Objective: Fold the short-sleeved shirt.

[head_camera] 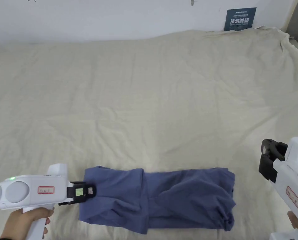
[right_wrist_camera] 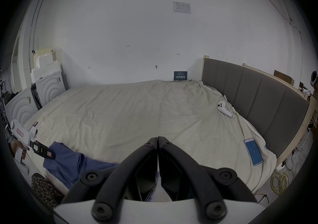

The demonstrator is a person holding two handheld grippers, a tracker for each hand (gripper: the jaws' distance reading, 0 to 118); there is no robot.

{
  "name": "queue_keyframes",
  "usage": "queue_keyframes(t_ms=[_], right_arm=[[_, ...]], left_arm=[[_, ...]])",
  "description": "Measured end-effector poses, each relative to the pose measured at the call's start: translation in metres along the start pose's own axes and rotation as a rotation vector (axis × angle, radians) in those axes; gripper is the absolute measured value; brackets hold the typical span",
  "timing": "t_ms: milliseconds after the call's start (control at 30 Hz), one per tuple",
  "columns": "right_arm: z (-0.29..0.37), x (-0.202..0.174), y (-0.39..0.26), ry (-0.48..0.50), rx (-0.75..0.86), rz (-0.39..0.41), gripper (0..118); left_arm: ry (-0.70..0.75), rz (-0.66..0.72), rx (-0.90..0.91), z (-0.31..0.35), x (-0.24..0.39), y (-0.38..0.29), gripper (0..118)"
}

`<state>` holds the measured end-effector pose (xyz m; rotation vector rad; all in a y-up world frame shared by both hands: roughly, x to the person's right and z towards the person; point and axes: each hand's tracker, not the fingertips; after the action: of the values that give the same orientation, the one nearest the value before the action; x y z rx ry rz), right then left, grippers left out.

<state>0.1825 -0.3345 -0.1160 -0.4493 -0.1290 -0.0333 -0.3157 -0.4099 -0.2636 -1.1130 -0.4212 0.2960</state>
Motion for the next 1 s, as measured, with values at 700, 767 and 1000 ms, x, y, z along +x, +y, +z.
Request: queue_keyframes(t_ms=[700, 767, 1000], right_arm=[[0.009, -0.002, 0.004, 0.022, 0.026, -0.029, 0], [0.011, 0.001, 0.004, 0.018, 0.032, -0.041, 0], [0.016, 0.011, 0.002, 0.001, 0.032, -0.049, 0]], left_arm=[[-0.054, -0.059, -0.045, 0.019, 0.115, 0.030, 7], [-0.096, -0.088, -0.076, -0.001, 0.137, 0.033, 7], [-0.125, -0.177, -0.178, -0.077, 0.203, 0.031, 7]])
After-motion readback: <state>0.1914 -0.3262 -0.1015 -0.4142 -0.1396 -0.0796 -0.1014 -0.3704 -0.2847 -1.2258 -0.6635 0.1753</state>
